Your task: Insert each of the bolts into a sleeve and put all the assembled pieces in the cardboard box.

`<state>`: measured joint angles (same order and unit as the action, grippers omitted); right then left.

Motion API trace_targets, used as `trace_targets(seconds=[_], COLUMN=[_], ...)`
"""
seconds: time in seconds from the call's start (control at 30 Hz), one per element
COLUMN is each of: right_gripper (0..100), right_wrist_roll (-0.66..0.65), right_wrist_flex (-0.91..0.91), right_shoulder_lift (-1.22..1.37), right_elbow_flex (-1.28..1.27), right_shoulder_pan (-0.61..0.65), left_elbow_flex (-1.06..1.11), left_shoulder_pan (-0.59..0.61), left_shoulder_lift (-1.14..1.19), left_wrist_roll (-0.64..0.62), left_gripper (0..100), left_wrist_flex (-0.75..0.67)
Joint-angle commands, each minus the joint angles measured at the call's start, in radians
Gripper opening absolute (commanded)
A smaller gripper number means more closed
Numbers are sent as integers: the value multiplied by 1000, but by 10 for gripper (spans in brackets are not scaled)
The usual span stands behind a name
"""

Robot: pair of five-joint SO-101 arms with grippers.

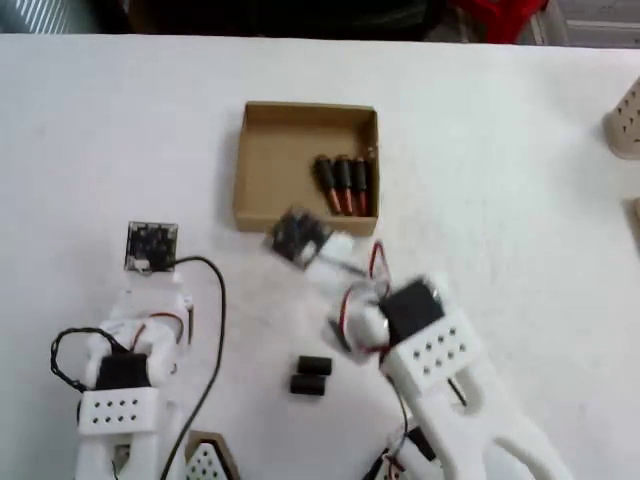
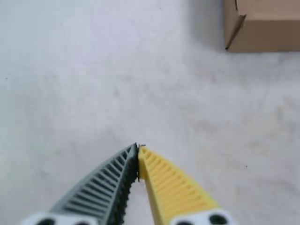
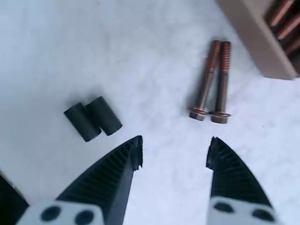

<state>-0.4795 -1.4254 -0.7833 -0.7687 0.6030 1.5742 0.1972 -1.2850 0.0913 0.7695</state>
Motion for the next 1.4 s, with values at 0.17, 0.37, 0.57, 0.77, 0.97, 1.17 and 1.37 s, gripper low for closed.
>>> trace_targets(seconds=[0.17,0.37,0.57,0.77,0.97,1.17,1.37], right_gripper=[198,198,198,198,198,197,197], right_wrist_roll=[-170,-170,-170,-176,-172,-170,-170], right_wrist_flex=[291,486,532,568,573,657,659], right_shoulder_lift=[-134,-134,-134,-134,-134,-133,-133], right_elbow_flex=[-390,-522,-562,-566,-566,-623,-623], right_shoulder_pan=[150,166,320,340,344,343,341], left_elbow_flex=[-18,-18,-18,-18,-18,-18,-18], left_shoulder_pan=[-7,-7,-10,-10,-12,-12,-10], left_shoulder_lift=[-12,-12,-12,-12,-12,-12,-12], left_wrist_roll=[11,11,11,11,11,11,11], left_gripper=[20,20,20,20,20,20,20], left_wrist_flex=[-18,-18,-25,-25,-26,-26,-26])
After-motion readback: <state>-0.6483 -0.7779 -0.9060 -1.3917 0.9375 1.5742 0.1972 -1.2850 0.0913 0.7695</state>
